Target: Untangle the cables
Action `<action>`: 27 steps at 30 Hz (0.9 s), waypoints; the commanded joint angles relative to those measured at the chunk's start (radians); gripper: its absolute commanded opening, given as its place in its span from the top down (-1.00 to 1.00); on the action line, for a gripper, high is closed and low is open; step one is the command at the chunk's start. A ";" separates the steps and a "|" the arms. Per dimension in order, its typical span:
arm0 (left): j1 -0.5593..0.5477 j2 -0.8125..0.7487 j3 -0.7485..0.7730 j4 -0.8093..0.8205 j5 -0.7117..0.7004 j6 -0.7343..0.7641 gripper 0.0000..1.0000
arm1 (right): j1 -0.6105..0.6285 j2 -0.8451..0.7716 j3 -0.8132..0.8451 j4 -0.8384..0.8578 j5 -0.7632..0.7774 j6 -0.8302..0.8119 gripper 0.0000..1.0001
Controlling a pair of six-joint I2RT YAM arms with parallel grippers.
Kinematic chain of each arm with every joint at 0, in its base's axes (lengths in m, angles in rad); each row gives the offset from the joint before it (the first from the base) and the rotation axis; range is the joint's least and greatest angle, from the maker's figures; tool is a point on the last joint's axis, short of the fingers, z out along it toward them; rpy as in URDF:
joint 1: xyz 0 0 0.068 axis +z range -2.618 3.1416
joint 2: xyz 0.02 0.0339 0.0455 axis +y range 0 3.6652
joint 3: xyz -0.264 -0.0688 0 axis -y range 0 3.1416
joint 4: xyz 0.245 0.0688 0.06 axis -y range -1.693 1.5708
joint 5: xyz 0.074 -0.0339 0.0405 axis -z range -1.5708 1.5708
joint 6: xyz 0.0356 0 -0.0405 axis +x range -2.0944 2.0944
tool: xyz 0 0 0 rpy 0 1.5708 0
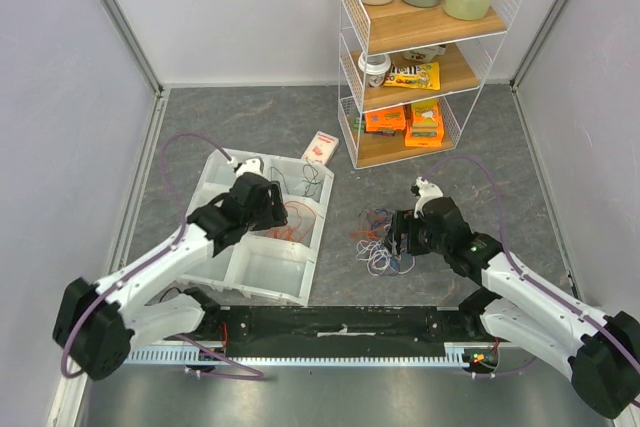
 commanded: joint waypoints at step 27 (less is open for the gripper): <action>-0.555 0.550 0.359 0.419 0.313 0.119 -0.16 | 0.002 -0.210 0.009 -0.186 -0.019 0.177 0.10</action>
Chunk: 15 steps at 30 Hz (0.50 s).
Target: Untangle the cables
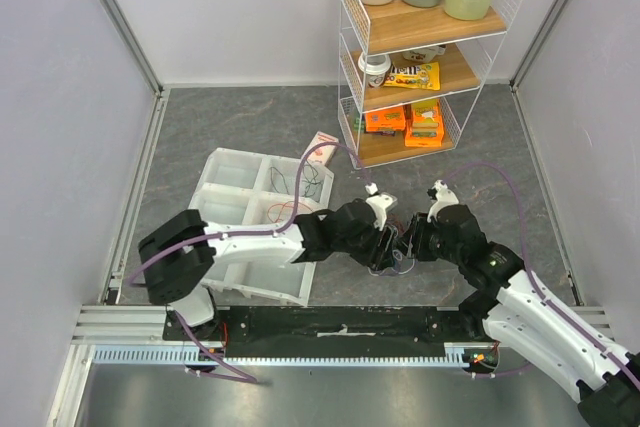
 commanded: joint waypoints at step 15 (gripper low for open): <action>-0.049 0.056 0.153 -0.102 -0.127 0.072 0.96 | 0.002 0.004 -0.086 0.098 -0.039 0.025 0.02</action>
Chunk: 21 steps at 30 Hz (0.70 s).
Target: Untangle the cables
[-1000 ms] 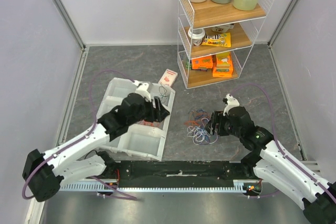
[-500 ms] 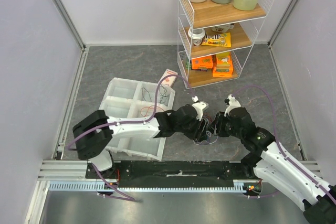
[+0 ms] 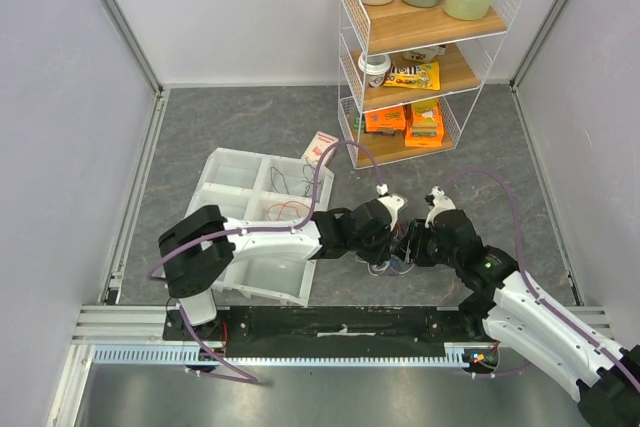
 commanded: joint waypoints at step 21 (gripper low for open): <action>-0.011 -0.693 0.211 -0.090 0.223 0.220 0.96 | 0.002 0.379 -0.062 0.435 0.087 0.112 -0.01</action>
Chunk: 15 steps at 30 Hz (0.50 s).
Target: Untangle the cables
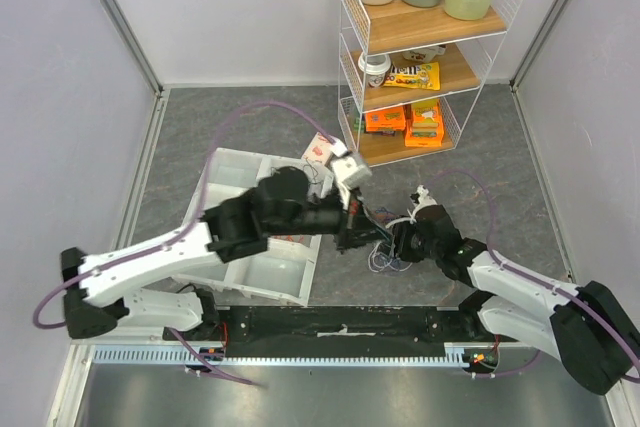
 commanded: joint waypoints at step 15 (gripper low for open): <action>-0.005 -0.267 0.718 -0.390 -0.372 0.226 0.96 | -0.142 -0.177 -0.022 -0.178 0.460 0.075 -0.33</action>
